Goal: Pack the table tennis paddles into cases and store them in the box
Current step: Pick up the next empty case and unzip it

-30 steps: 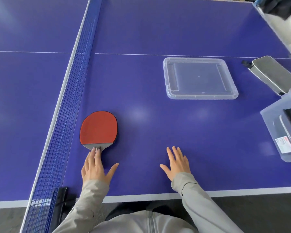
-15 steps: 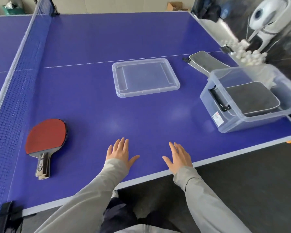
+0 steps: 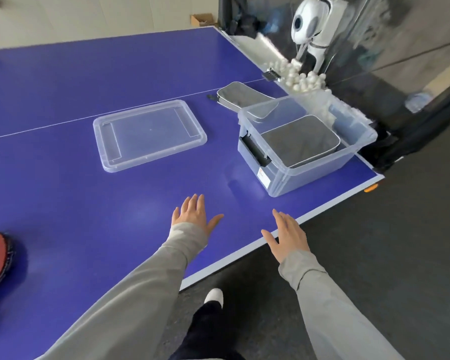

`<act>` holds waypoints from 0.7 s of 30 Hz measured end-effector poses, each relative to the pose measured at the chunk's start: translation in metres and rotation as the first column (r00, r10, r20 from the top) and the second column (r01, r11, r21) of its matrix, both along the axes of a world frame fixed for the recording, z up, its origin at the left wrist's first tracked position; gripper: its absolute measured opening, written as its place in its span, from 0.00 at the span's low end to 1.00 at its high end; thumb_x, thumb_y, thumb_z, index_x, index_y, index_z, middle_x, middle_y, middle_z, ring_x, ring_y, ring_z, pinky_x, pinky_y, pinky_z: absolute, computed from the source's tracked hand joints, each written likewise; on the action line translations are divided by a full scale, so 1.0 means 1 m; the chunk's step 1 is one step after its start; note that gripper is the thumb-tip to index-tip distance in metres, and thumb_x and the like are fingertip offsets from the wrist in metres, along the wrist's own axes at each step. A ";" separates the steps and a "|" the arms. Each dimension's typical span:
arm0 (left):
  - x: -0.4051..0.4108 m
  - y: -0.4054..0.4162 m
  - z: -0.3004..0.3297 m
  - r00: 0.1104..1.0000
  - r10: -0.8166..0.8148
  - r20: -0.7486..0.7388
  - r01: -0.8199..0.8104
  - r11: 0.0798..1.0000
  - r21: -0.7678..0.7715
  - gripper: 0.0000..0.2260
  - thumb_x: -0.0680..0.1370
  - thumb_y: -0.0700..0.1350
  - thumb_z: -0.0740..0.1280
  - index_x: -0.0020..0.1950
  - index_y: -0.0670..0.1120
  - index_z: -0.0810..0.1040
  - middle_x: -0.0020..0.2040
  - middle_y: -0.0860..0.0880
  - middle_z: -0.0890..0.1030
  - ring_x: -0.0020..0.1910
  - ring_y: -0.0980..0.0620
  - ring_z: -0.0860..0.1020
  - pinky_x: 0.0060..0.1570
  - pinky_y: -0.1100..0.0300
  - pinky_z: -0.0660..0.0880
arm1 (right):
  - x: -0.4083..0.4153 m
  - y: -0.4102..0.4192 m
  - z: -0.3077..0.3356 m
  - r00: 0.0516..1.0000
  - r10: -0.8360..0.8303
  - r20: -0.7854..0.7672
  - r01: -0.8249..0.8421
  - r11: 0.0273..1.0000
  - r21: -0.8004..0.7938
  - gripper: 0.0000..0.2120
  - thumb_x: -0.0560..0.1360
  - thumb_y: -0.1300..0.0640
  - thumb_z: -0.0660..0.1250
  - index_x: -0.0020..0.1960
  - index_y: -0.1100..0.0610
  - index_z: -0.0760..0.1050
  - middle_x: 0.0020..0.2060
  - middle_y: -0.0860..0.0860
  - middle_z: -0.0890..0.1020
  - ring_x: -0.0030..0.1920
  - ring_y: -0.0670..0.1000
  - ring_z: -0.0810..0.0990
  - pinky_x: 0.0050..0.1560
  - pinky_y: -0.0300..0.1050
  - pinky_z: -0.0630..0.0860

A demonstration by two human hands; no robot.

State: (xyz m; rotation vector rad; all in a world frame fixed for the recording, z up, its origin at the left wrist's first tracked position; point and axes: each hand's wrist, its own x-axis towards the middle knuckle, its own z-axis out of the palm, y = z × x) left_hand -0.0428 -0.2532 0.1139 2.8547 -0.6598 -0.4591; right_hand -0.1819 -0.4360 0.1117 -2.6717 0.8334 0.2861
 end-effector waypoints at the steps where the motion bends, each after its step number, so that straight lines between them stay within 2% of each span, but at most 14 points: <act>1: 0.005 -0.010 0.001 1.000 -0.001 0.004 0.001 1.000 -0.017 0.36 0.76 0.67 0.50 0.77 0.47 0.48 0.78 0.51 0.52 0.77 0.51 0.49 0.75 0.51 0.50 | 0.003 -0.011 0.003 0.999 -0.016 0.027 0.017 1.000 -0.006 0.31 0.79 0.42 0.55 0.77 0.52 0.49 0.76 0.52 0.57 0.76 0.53 0.54 0.73 0.50 0.60; 5: 0.031 -0.052 0.004 1.000 0.015 0.007 -0.015 0.998 -0.063 0.36 0.76 0.66 0.50 0.77 0.46 0.49 0.77 0.50 0.55 0.77 0.50 0.50 0.75 0.51 0.51 | 0.017 -0.064 0.020 0.984 -0.085 0.157 0.098 0.992 -0.077 0.28 0.78 0.45 0.59 0.74 0.53 0.57 0.73 0.53 0.64 0.73 0.53 0.62 0.69 0.50 0.66; 10: 0.073 -0.106 0.009 0.995 0.093 -0.023 -0.095 0.985 -0.143 0.35 0.77 0.66 0.50 0.76 0.46 0.50 0.77 0.49 0.56 0.76 0.50 0.51 0.74 0.51 0.52 | 0.044 -0.136 0.042 0.970 -0.087 0.229 0.124 0.981 -0.151 0.26 0.78 0.48 0.61 0.73 0.56 0.61 0.70 0.54 0.69 0.70 0.55 0.65 0.65 0.53 0.66; 21: 0.165 -0.226 0.041 0.978 0.201 -0.058 -0.209 0.923 -0.323 0.35 0.77 0.64 0.54 0.76 0.44 0.53 0.75 0.47 0.59 0.75 0.48 0.54 0.71 0.50 0.54 | 0.129 -0.243 0.067 0.982 0.034 0.186 0.008 0.975 -0.220 0.25 0.78 0.49 0.61 0.72 0.58 0.64 0.68 0.55 0.71 0.68 0.56 0.66 0.64 0.51 0.66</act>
